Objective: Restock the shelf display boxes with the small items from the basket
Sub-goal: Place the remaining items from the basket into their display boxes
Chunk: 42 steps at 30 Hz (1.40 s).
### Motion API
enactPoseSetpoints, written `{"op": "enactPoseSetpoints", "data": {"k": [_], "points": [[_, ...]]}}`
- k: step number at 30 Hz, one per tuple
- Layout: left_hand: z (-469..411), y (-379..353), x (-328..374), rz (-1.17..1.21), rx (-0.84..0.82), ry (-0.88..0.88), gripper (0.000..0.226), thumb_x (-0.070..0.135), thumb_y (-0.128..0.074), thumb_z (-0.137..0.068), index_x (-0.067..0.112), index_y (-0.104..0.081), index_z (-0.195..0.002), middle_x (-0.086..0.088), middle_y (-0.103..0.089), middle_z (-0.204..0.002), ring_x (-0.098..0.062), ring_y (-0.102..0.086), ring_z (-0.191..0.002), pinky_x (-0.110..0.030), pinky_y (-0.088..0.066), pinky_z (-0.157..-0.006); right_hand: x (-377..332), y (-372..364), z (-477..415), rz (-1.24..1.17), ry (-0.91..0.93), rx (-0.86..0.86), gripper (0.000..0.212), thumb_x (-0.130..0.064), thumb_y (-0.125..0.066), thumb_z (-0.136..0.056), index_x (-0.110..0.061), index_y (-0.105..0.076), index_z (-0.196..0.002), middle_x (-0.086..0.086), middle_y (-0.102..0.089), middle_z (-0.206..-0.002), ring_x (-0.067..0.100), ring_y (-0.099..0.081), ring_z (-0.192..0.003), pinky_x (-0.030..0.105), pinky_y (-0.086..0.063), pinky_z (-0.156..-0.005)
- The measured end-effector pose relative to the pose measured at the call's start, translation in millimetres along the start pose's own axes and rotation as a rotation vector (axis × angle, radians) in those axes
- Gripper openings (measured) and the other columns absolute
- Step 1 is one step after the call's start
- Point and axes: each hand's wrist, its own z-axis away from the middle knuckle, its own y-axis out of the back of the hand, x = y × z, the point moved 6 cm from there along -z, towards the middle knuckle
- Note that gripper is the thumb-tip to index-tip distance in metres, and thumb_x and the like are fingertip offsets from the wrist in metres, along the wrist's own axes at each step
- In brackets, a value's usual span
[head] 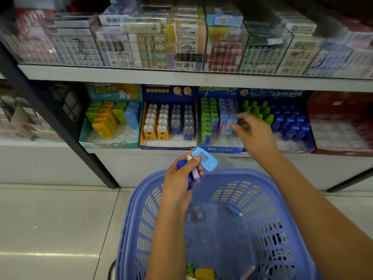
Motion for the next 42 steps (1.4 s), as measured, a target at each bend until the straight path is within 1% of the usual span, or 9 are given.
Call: {"op": "enactPoseSetpoints", "data": {"k": [6,11,18,22,26,29,32,37,42], "points": [[-2,2,0,-0.008,0.001,-0.018,0.007,0.007,-0.058,-0.091,0.001,-0.061,-0.093,-0.005,-0.049,-0.042,-0.009,-0.054,-0.052,-0.019,-0.051,-0.057,-1,-8,1,0.139,0.158,-0.054,0.022,-0.012,-0.062,-0.089,-0.010,-0.059,-0.111,0.000,-0.061,-0.090,0.011,-0.056,-0.078,0.024,-0.048,-0.076],[-3,1,-2,-0.026,-0.005,-0.008,0.008,0.007,-0.057,-0.092,0.001,-0.062,-0.093,-0.004,-0.049,-0.041,-0.008,-0.054,-0.052,-0.019,-0.050,-0.057,-2,-13,-6,0.235,0.219,-0.172,0.022,-0.010,-0.065,-0.087,-0.005,-0.064,-0.108,0.012,-0.067,-0.094,0.023,-0.063,-0.083,0.029,-0.050,-0.077],[-5,-2,-3,-0.009,-0.011,-0.017,0.011,0.006,-0.058,-0.091,-0.001,-0.062,-0.098,-0.004,-0.048,-0.041,-0.008,-0.054,-0.053,-0.019,-0.051,-0.057,7,-18,10,0.207,0.214,0.015,0.018,-0.013,-0.056,-0.094,-0.016,-0.064,-0.110,-0.004,-0.066,-0.100,0.014,-0.061,-0.094,0.018,-0.049,-0.087],[-3,-5,-4,0.003,-0.006,0.000,0.008,0.006,-0.059,-0.090,0.001,-0.064,-0.095,-0.007,-0.052,-0.047,-0.009,-0.055,-0.053,-0.019,-0.051,-0.055,11,-24,12,0.415,0.318,-0.126,0.040,-0.003,-0.041,-0.096,-0.007,-0.049,-0.136,0.012,-0.050,-0.139,0.034,-0.051,-0.124,0.049,-0.042,-0.101],[1,-9,-4,-0.005,-0.013,0.009,0.005,0.006,-0.060,-0.090,0.003,-0.063,-0.086,-0.008,-0.053,-0.047,-0.010,-0.053,-0.051,-0.018,-0.050,-0.053,6,-19,13,0.253,0.315,-0.107,0.041,0.004,-0.045,-0.093,-0.004,-0.050,-0.134,0.012,-0.052,-0.137,0.030,-0.054,-0.123,0.037,-0.041,-0.105],[5,-9,-3,0.004,-0.022,0.009,0.006,0.007,-0.061,-0.089,0.004,-0.065,-0.087,-0.008,-0.054,-0.051,-0.010,-0.054,-0.051,-0.018,-0.050,-0.053,4,-14,19,0.137,0.278,-0.050,0.041,-0.002,-0.054,-0.093,-0.008,-0.051,-0.133,0.014,-0.063,-0.124,0.025,-0.066,-0.103,0.018,-0.044,-0.091],[8,-10,-1,0.004,-0.031,0.006,0.007,0.007,-0.059,-0.090,0.002,-0.064,-0.091,-0.006,-0.054,-0.048,-0.009,-0.055,-0.052,-0.018,-0.051,-0.056,0,-18,19,0.171,0.281,-0.088,0.036,-0.004,-0.052,-0.094,-0.008,-0.055,-0.130,0.007,-0.053,-0.135,0.017,-0.058,-0.118,0.009,-0.031,-0.100],[14,-13,1,0.019,-0.021,0.009,0.008,0.004,-0.057,-0.091,0.001,-0.063,-0.087,-0.006,-0.048,-0.044,-0.011,-0.053,-0.055,-0.018,-0.051,-0.056,0,-13,12,0.093,0.177,-0.170,0.040,-0.003,-0.051,-0.094,-0.009,-0.050,-0.134,0.005,-0.047,-0.140,0.016,-0.048,-0.129,0.006,-0.026,-0.102],[18,-10,6,0.022,0.007,-0.035,0.006,0.004,-0.059,-0.090,0.002,-0.061,-0.085,-0.007,-0.051,-0.045,-0.012,-0.051,-0.052,-0.020,-0.051,-0.057,-33,-3,38,-0.124,0.197,-0.211,0.056,-0.018,-0.063,-0.089,-0.036,-0.042,-0.137,-0.010,-0.039,-0.140,0.009,-0.041,-0.130,0.029,-0.038,-0.109]]}}
